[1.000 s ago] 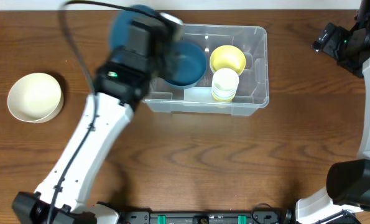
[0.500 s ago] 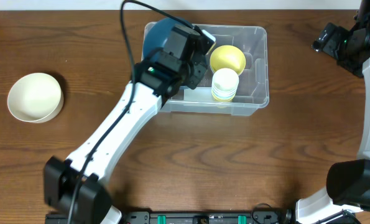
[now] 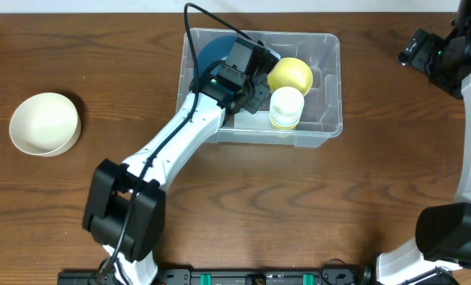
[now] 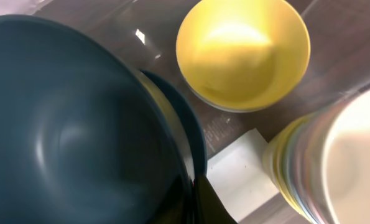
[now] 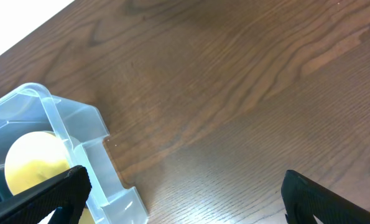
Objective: Pack container
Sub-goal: 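Carry the second blue bowl into the bin and stack it on the first, then move left gripper to the cream bowl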
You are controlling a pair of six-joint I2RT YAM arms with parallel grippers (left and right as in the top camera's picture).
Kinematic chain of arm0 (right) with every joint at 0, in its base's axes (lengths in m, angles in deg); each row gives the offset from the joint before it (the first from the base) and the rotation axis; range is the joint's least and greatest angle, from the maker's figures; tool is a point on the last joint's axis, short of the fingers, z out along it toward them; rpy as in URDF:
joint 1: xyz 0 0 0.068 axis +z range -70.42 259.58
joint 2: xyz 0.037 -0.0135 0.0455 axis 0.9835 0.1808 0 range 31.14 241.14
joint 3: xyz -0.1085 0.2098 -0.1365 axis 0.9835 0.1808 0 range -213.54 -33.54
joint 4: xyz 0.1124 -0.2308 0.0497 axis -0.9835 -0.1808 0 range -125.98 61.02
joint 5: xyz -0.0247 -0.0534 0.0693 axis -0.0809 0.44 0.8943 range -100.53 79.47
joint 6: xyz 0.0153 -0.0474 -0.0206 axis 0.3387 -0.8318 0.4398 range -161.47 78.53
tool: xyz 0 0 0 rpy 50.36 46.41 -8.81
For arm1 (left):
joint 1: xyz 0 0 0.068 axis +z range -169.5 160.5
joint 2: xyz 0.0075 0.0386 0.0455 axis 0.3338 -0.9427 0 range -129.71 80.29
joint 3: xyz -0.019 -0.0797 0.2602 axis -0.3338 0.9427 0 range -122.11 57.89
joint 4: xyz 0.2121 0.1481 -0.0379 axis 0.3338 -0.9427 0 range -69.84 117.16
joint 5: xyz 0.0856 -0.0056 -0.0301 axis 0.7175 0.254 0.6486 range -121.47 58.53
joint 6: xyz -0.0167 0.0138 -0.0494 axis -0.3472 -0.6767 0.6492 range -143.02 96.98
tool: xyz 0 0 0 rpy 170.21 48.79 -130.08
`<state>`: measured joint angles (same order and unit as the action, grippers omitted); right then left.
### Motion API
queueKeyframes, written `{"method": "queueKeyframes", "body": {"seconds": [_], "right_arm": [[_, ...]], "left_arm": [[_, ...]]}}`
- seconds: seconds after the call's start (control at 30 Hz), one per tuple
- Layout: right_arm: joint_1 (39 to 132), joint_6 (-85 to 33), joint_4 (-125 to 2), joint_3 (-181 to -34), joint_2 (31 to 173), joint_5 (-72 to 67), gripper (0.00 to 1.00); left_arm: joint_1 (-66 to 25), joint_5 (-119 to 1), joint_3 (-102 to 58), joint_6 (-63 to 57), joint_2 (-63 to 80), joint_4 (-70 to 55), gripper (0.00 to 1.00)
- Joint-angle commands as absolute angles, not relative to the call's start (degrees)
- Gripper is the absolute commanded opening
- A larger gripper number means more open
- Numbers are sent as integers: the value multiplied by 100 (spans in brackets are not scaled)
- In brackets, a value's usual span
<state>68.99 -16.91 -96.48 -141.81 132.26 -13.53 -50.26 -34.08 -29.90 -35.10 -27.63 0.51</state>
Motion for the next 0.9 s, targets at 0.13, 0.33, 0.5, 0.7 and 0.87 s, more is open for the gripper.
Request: {"method": "queueKeyframes", "body": {"seconds": [0.13,0.33,0.5,0.7,0.87], "right_arm": [[6875,-1643,-9650,-14255,13132,-1375,99],[6875,-1643,-9650,-14255,13132,-1373,99],[6875,-1643,-9650,-14255,13134,-1373,99],[6875,-1643,-9650,-14255,13134,-1373,99],[6875,-1643,-9650,-14255,13132,-1373,99]], "left_arm": [[-5006,-3340,-3043,-3591,-2953,228,32],[-5006,-2844,-3045,-3589,-2737,219,45],[-5004,-2444,-3054,-3580,-1994,62,45],[-4722,-1559,-3054,-3368,-680,-839,46],[-3601,-1484,-3054,-2623,-156,-1518,50]]}}
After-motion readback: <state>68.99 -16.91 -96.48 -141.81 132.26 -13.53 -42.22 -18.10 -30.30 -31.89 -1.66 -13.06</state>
